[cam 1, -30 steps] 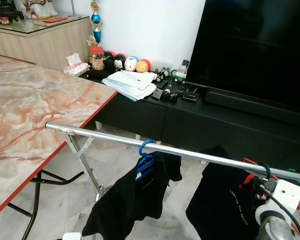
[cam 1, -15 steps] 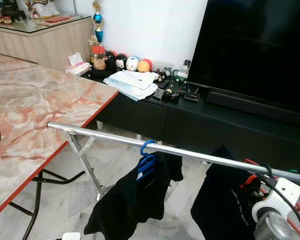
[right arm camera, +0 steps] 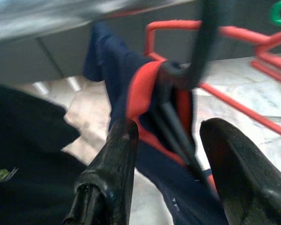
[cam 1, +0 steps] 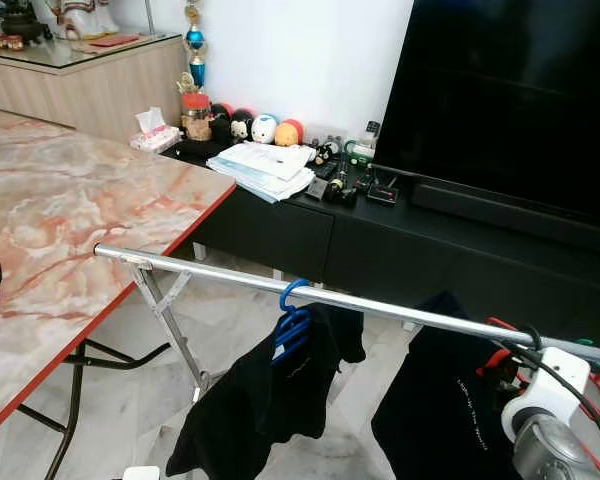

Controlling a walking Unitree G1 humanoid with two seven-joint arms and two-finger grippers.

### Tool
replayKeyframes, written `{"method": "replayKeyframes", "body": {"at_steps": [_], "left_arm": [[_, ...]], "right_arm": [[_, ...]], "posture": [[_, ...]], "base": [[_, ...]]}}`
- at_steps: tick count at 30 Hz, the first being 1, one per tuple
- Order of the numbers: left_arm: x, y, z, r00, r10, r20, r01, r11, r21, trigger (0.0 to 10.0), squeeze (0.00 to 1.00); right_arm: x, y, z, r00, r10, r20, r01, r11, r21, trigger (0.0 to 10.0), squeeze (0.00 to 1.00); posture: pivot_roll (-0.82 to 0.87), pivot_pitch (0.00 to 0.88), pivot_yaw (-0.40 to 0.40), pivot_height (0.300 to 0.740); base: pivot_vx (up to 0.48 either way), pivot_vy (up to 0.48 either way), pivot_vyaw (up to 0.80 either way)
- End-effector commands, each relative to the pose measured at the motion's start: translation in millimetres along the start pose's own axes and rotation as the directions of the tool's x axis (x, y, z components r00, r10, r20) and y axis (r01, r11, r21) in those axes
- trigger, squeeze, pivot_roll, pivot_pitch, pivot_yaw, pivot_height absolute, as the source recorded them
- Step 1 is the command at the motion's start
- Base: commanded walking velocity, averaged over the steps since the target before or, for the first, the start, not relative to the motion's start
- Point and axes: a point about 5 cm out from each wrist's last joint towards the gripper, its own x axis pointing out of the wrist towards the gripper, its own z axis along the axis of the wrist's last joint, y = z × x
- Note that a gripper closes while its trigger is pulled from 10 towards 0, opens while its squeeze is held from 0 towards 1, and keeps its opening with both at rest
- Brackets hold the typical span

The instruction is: Hang hanger

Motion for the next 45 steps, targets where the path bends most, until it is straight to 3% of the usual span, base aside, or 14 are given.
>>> {"method": "replayKeyframes", "body": {"at_steps": [1, 10, 15, 25, 26, 28, 29, 30, 31, 34, 35, 36, 37, 45], "left_arm": [[-0.3, 1.7, -2.9, 1.000, 0.000, -0.018, 0.000, 1.000, -0.011, 10.0, 0.00], [-0.1, 2.2, -1.9, 1.000, 0.000, -0.019, 0.000, 1.000, -0.012, 10.0, 0.00], [-0.1, 3.1, -1.9, 1.000, 0.002, -0.019, -0.002, 1.000, -0.014, 10.0, 0.00], [0.7, 2.2, 2.0, 1.000, 0.003, -0.004, -0.003, 1.000, -0.020, 10.0, 0.00], [0.8, 2.4, 2.4, 1.000, 0.004, -0.001, -0.004, 1.000, -0.020, 10.0, 0.00], [0.8, 2.4, 2.5, 1.000, 0.005, -0.001, -0.005, 1.000, -0.020, 10.0, 0.00], [0.8, 2.2, 2.6, 1.000, 0.005, 0.001, -0.005, 1.000, -0.019, 10.0, 0.00], [0.7, 2.1, 2.6, 1.000, 0.005, 0.001, -0.005, 1.000, -0.019, 10.0, 0.00], [0.8, 1.8, 2.7, 1.000, 0.004, 0.002, -0.004, 1.000, -0.019, 10.0, 0.00], [0.9, 0.7, 3.2, 1.000, 0.002, 0.005, -0.002, 1.000, -0.018, 10.0, 0.00], [0.9, 0.5, 3.5, 1.000, 0.002, 0.006, -0.002, 1.000, -0.017, 10.0, 0.00], [1.0, 0.3, 3.9, 1.000, 0.002, 0.007, -0.001, 1.000, -0.017, 10.0, 0.00], [1.1, 0.1, 4.3, 1.000, 0.001, 0.008, -0.001, 1.000, -0.017, 10.0, 0.00], [1.6, -1.1, 6.8, 1.000, -0.001, 0.017, 0.002, 1.000, -0.017, 10.0, 0.00]], "right_arm": [[0.7, -2.9, 2.2, 1.000, -0.004, -0.008, 0.004, 1.000, -0.015, 10.0, 0.00], [4.2, -15.1, 10.3, 0.998, -0.058, 0.007, 0.059, 0.996, -0.061, 10.0, 0.00], [7.7, -9.7, 11.4, 1.000, 0.014, -0.025, -0.017, 0.993, -0.119, 10.0, 0.00], [14.2, -7.0, 11.6, 0.999, 0.040, -0.032, -0.044, 0.989, -0.141, 10.0, 0.00], [15.1, -7.0, 12.7, 0.999, 0.039, -0.029, -0.043, 0.989, -0.140, 9.2, 0.00], [15.7, -7.1, 13.5, 0.999, 0.038, -0.025, -0.042, 0.989, -0.138, 8.6, 0.00], [16.2, -7.0, 14.1, 0.999, 0.040, -0.022, -0.042, 0.990, -0.137, 3.2, 0.00], [16.4, -6.9, 14.2, 0.999, 0.041, -0.021, -0.044, 0.990, -0.135, 3.2, 0.00], [16.7, -6.5, 14.2, 0.999, 0.046, -0.019, -0.048, 0.990, -0.131, 0.0, 0.00], [17.9, -4.7, 13.7, 0.997, 0.067, -0.024, -0.070, 0.990, -0.126, 0.2, 0.00], [18.2, -4.5, 13.7, 0.997, 0.067, -0.024, -0.070, 0.990, -0.126, 3.4, 0.00], [18.6, -4.4, 13.5, 0.997, 0.066, -0.025, -0.069, 0.989, -0.128, 9.6, 0.00], [19.0, -4.4, 13.1, 0.998, 0.064, -0.027, -0.067, 0.989, -0.130, 10.0, 0.00], [22.2, -6.5, 12.1, 0.999, 0.046, -0.028, -0.049, 0.991, -0.121, 10.0, 0.00]], "posture": [[0.09, 0.000, -0.082, 0.740], [0.09, 0.000, -0.079, 0.740], [0.09, 0.000, -0.079, 0.740], [0.09, 0.000, -0.079, 0.740], [0.09, 0.000, -0.079, 0.740], [0.09, 0.000, -0.078, 0.740], [0.09, 0.000, -0.078, 0.740], [0.09, 0.000, -0.078, 0.740], [0.09, 0.000, -0.077, 0.740], [0.09, 0.000, -0.077, 0.740], [0.09, 0.000, -0.077, 0.740], [0.09, 0.000, -0.077, 0.740], [0.10, 0.000, -0.076, 0.740], [0.10, 0.000, -0.076, 0.740]], "base": [[0.000, 0.000, 0.00], [0.000, 0.000, 0.00], [0.000, 0.000, 0.00], [0.000, 0.000, 0.00], [0.000, 0.000, 0.00], [0.000, 0.000, 0.00], [0.000, 0.000, 0.00], [0.000, 0.000, 0.00], [0.000, 0.000, 0.00], [0.000, 0.000, 0.00], [0.000, 0.000, 0.00], [0.000, 0.000, 0.00], [0.000, 0.000, 0.00], [0.000, 0.000, 0.00]]}}
